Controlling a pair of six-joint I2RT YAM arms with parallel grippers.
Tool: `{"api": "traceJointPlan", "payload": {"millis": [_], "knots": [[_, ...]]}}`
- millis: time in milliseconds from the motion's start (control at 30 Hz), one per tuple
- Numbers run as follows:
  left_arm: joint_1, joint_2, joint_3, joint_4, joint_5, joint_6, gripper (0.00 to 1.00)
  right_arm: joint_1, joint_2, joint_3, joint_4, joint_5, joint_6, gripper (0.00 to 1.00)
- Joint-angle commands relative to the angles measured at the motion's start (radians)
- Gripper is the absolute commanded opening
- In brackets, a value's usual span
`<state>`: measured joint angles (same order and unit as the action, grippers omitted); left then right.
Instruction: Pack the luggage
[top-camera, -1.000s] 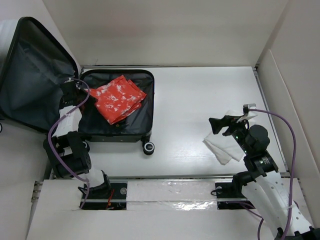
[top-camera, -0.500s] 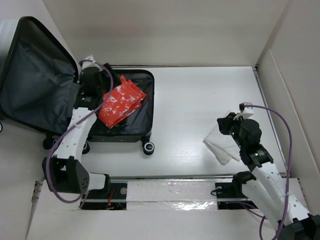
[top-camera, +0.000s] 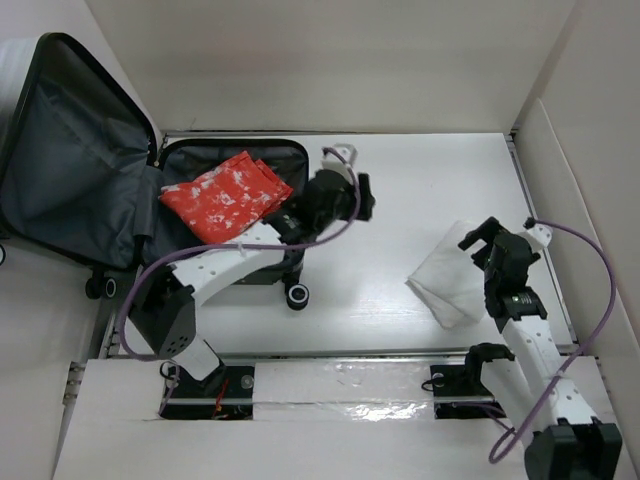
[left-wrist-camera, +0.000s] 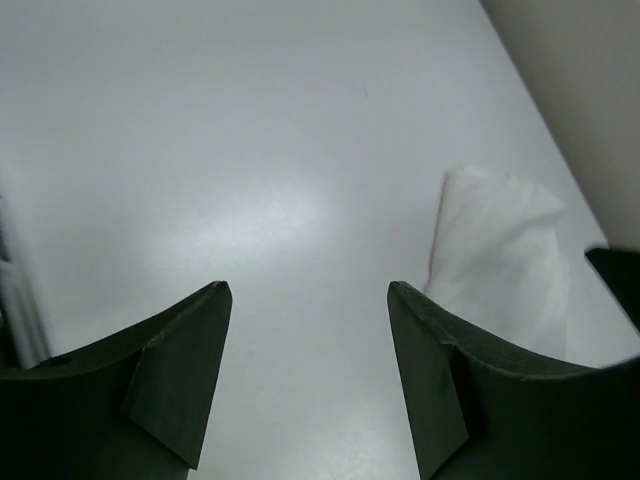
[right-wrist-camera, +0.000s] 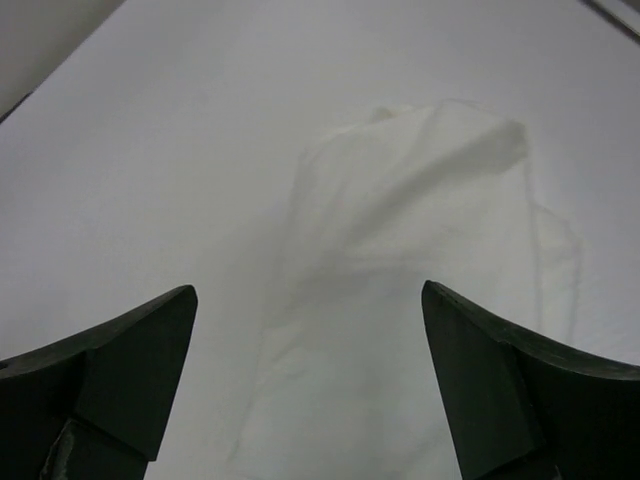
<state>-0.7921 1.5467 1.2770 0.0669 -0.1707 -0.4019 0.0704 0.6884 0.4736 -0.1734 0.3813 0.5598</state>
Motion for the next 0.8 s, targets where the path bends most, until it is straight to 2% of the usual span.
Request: {"api": "traceJointPlan", "payload": {"millis": [0,67,200,333,400,500,567,600,633,700,767], "knots": [[-0.148,0.013,-0.044,0.143,-0.053,0.015,0.62,-0.15,0.039,-0.044,0.052,0.001,0.054,1.0],[-0.211,0.038,-0.08,0.175,-0.056,0.015,0.66,-0.292,0.113,-0.061,0.08,-0.08,0.066,1.0],[-0.211,0.058,-0.142,0.241,0.054,-0.003,0.7,-0.432,0.276,-0.059,0.176,-0.221,0.077,1.0],[-0.211,0.017,-0.267,0.326,0.069,-0.005,0.7,-0.443,0.482,-0.012,0.267,-0.372,0.042,1.0],[-0.211,0.0,-0.309,0.362,0.069,-0.014,0.7,-0.443,0.618,0.025,0.331,-0.511,0.034,1.0],[-0.191,-0.022,-0.363,0.384,0.076,-0.026,0.7,-0.371,0.726,0.075,0.397,-0.604,0.046,1.0],[-0.168,-0.027,-0.402,0.396,0.095,-0.041,0.71,-0.249,0.778,0.129,0.379,-0.546,0.034,0.88],[-0.168,-0.027,-0.403,0.395,0.096,-0.041,0.71,-0.248,0.778,0.129,0.37,-0.517,0.034,0.88],[-0.159,-0.022,-0.407,0.392,0.108,-0.043,0.71,-0.226,0.772,0.16,0.359,-0.497,0.013,0.99],[-0.147,-0.014,-0.413,0.383,0.125,-0.057,0.72,-0.169,0.761,0.195,0.31,-0.446,-0.017,1.0],[-0.127,-0.004,-0.413,0.387,0.184,-0.071,0.73,-0.144,0.778,0.244,0.31,-0.487,-0.047,1.0]]}}
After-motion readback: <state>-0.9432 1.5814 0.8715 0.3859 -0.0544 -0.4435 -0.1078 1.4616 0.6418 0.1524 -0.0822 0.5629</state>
